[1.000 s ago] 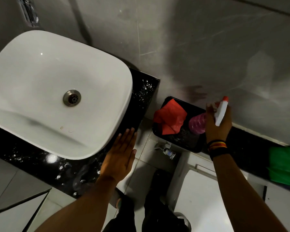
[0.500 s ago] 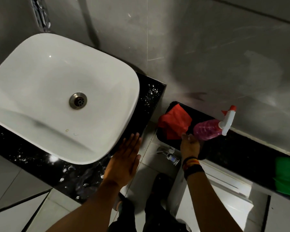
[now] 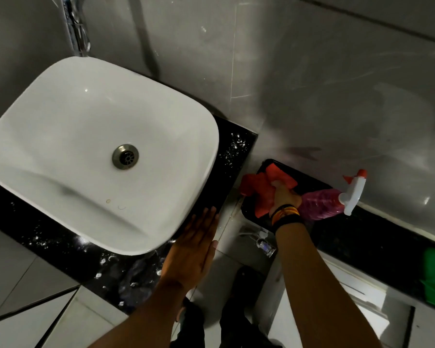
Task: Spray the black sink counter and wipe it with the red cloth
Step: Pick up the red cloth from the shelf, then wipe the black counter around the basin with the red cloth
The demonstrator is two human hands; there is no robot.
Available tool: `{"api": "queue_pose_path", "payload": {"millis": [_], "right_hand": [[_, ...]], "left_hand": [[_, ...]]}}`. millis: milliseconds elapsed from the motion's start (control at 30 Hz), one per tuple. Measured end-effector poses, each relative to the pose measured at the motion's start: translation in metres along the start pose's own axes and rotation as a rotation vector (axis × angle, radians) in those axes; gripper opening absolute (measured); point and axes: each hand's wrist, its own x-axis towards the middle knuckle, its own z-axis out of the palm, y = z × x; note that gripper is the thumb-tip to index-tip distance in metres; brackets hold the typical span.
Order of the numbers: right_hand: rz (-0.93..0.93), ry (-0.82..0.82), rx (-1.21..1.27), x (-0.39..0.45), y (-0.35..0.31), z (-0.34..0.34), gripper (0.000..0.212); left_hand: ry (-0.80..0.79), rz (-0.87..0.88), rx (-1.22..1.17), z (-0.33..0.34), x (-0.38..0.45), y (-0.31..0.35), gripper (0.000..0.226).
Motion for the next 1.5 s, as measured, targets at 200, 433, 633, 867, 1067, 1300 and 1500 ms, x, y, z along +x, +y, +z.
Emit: {"api": "queue_pose_path", "payload": {"millis": [200,433,633,867,1067,1300,1500], "right_hand": [[-1.017,0.134,-0.424,-0.061,-0.012,0.003,0.013],[-1.351,-0.236,-1.497,-0.064,-0.017,0.083,0.052],[-1.482,-0.501,-1.655,-0.022,-0.030,0.103,0.059],[-1.488,-0.596,-1.632,-0.020,-0.040,0.113,0.064],[-1.449,-0.532,-1.523,-0.044,-0.011,0.094,0.063],[-1.411,-0.496,-1.427,-0.079,0.047,0.047,0.045],[-1.421,-0.525,-1.448,-0.111,0.096,0.007,0.046]], "left_hand": [[0.044,0.018,-0.066,-0.001,0.002,-0.001,0.058],[0.067,0.038,-0.033,0.009,0.000,-0.004,0.060],[0.115,0.051,-0.041,0.014,0.001,-0.006,0.061],[0.130,0.058,-0.028,0.012,0.001,-0.005,0.059],[0.135,0.063,-0.041,0.006,0.001,-0.002,0.058],[0.172,-0.010,-0.209,-0.008,-0.021,-0.003,0.059],[0.160,-0.048,-0.174,-0.004,-0.091,-0.024,0.059]]}}
